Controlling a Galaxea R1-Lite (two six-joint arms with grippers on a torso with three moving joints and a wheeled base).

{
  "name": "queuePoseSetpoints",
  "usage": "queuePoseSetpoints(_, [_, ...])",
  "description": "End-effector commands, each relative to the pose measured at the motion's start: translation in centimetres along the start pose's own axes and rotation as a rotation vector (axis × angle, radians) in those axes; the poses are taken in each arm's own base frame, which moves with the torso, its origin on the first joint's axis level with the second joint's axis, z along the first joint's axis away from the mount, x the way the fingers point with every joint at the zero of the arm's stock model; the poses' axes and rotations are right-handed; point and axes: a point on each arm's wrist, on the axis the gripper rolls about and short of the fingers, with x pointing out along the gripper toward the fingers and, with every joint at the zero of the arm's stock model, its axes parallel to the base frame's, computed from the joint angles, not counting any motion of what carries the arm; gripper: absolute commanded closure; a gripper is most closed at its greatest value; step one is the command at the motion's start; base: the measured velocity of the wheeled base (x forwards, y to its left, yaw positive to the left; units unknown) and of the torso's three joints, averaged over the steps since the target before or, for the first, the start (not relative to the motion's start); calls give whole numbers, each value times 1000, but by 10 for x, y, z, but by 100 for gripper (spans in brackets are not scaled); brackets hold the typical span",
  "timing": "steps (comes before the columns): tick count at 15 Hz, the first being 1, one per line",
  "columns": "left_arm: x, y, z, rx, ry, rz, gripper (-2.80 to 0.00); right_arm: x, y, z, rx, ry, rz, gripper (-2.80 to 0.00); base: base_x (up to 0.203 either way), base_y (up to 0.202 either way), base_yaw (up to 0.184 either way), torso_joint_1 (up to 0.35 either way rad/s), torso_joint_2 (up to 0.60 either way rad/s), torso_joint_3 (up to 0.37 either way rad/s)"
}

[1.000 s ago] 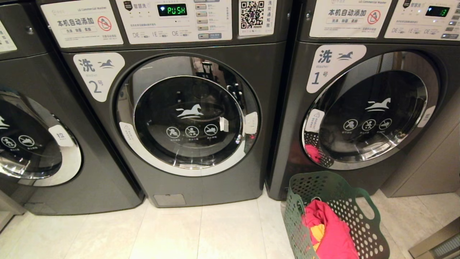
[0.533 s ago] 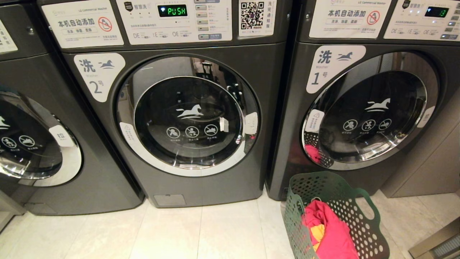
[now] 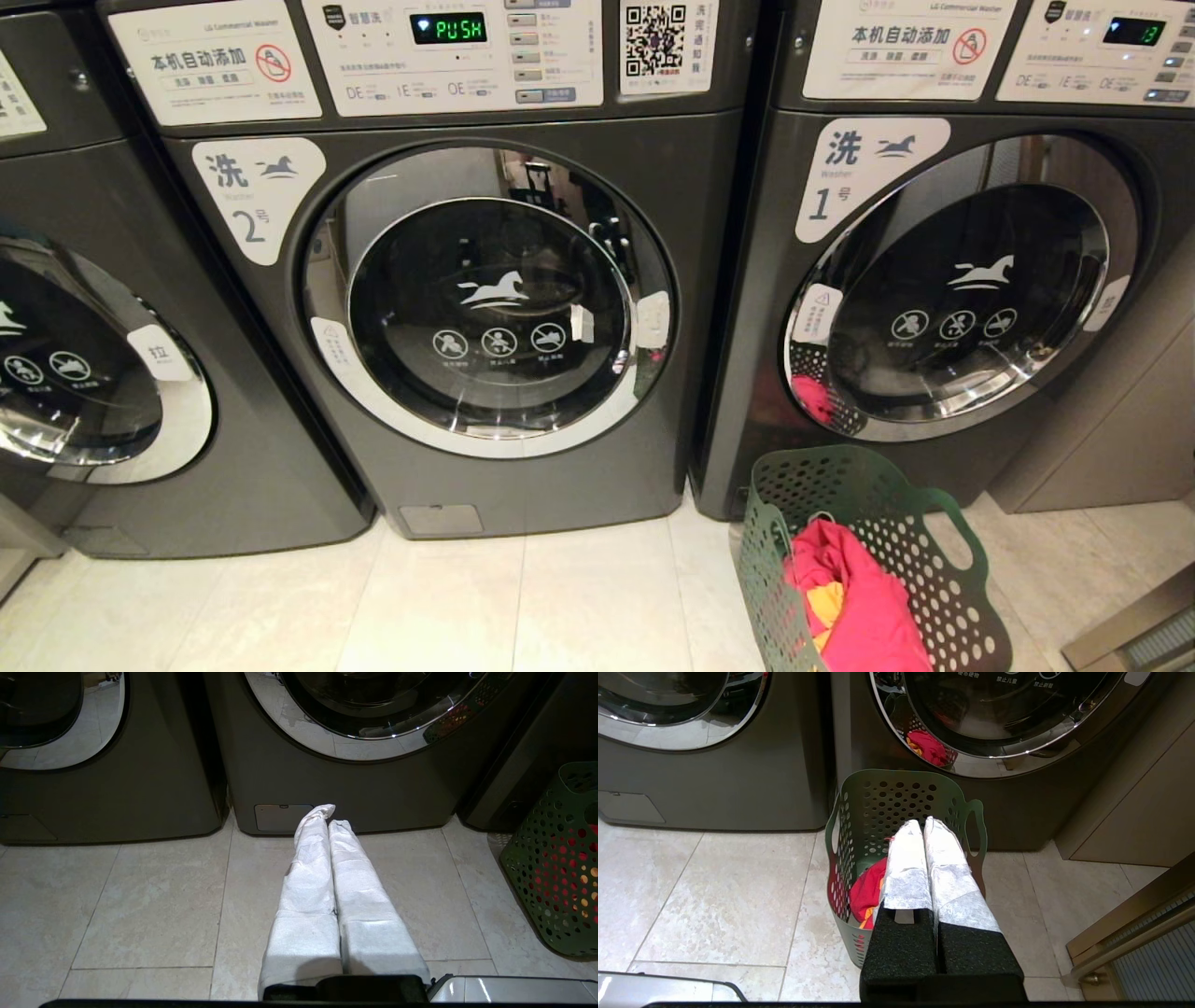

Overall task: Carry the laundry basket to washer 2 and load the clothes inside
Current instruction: Open the lid of the washing machine

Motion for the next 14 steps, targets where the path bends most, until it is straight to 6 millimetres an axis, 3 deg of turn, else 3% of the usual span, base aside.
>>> queuePoseSetpoints(1, [0,0,0,-1,1,1,0,0,0,0,-1,1,1,0,0,0,0,0,0,0])
queuePoseSetpoints(11, [0,0,0,5,8,-17,0,0,0,1,-8,-1,9,0,0,0,0,0,0,0])
queuePoseSetpoints(14, [0,-1,0,63,12,-61,0,4,0,3,-35,151,22,0,0,0,0,0,0,0])
